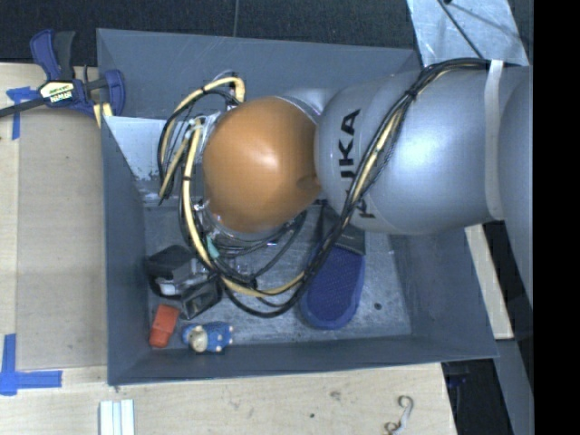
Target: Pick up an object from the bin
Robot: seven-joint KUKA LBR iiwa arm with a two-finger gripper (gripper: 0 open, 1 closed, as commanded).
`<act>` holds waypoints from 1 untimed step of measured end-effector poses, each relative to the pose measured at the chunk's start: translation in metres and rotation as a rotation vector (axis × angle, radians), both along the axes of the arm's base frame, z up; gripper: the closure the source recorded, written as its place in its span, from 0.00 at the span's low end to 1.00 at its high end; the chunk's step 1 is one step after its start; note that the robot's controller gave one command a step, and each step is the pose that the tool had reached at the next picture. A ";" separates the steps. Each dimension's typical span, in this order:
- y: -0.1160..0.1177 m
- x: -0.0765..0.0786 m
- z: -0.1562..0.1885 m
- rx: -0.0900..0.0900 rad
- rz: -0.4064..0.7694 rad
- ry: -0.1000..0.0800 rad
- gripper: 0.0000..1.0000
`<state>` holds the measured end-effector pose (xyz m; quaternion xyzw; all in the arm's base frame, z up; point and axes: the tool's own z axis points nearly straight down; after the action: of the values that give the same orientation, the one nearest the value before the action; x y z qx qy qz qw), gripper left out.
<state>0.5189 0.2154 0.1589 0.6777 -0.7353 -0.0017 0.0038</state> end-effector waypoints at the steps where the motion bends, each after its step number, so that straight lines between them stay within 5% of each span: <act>1: 0.014 -0.033 0.036 0.000 0.008 -0.001 1.00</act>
Offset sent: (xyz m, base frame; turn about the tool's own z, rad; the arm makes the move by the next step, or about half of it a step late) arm -0.0303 0.0134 0.0367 -0.0052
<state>0.4860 0.2289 0.1947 0.6805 -0.7328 -0.0014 0.0032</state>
